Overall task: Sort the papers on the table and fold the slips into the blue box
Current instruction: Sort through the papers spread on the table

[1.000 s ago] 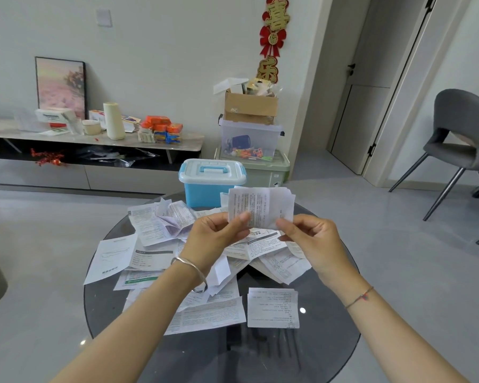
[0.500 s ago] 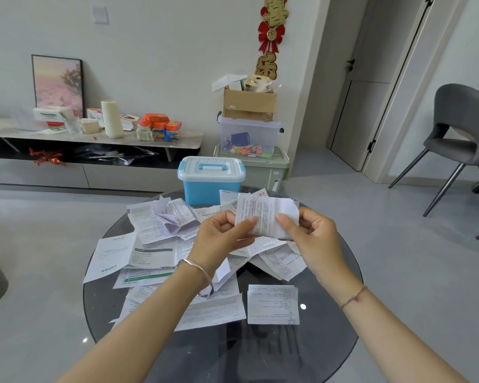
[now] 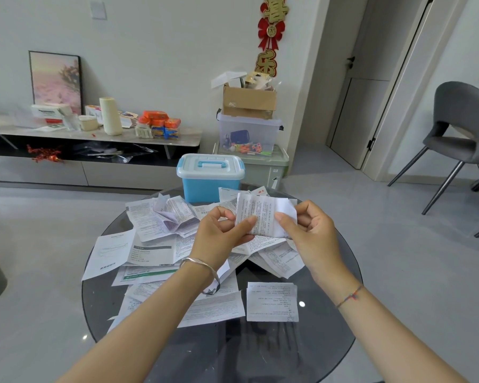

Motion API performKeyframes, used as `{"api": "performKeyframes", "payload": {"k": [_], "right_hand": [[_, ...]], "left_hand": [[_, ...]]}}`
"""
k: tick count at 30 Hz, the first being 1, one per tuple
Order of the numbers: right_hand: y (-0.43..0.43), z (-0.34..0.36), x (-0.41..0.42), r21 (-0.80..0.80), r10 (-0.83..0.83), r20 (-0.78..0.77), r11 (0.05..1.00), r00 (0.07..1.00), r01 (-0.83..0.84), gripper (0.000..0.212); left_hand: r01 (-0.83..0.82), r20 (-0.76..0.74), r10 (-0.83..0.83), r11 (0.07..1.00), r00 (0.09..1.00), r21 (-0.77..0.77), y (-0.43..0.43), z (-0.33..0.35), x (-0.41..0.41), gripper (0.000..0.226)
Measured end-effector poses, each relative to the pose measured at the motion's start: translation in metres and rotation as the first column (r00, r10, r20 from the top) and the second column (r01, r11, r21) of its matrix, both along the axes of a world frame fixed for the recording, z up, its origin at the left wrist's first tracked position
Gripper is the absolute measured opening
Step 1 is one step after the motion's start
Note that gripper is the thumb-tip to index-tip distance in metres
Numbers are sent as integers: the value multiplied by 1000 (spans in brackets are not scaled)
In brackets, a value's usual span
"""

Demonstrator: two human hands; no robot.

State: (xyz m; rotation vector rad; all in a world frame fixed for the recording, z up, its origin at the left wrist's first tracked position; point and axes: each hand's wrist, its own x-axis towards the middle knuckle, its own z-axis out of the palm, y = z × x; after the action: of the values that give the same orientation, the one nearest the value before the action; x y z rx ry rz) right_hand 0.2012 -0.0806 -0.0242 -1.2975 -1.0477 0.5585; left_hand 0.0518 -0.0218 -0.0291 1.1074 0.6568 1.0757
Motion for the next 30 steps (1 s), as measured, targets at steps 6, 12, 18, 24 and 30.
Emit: {"api": "performKeyframes", "payload": {"k": [6, 12, 18, 24, 30], "right_hand": [[2, 0, -1, -26, -23, -47, 999, 999, 22, 23], [1, -1, 6, -88, 38, -54, 995, 998, -42, 30], [0, 2, 12, -107, 77, 103, 992, 992, -66, 13], [-2, 6, 18, -239, 199, 268, 962, 943, -135, 16], [1, -6, 19, -261, 213, 323, 957, 922, -129, 26]], "left_hand": [[-26, -11, 26, 999, 1000, 22, 0, -1, 2, 33], [21, -148, 2, 987, 989, 158, 2, -1, 1, 29], [93, -239, -43, 975, 970, 203, 4, -3, -3, 22], [169, -311, -100, 964, 945, 205, 7, -1, -7, 20], [153, -365, -55, 957, 929, 247, 9, -4, -10, 34]]}}
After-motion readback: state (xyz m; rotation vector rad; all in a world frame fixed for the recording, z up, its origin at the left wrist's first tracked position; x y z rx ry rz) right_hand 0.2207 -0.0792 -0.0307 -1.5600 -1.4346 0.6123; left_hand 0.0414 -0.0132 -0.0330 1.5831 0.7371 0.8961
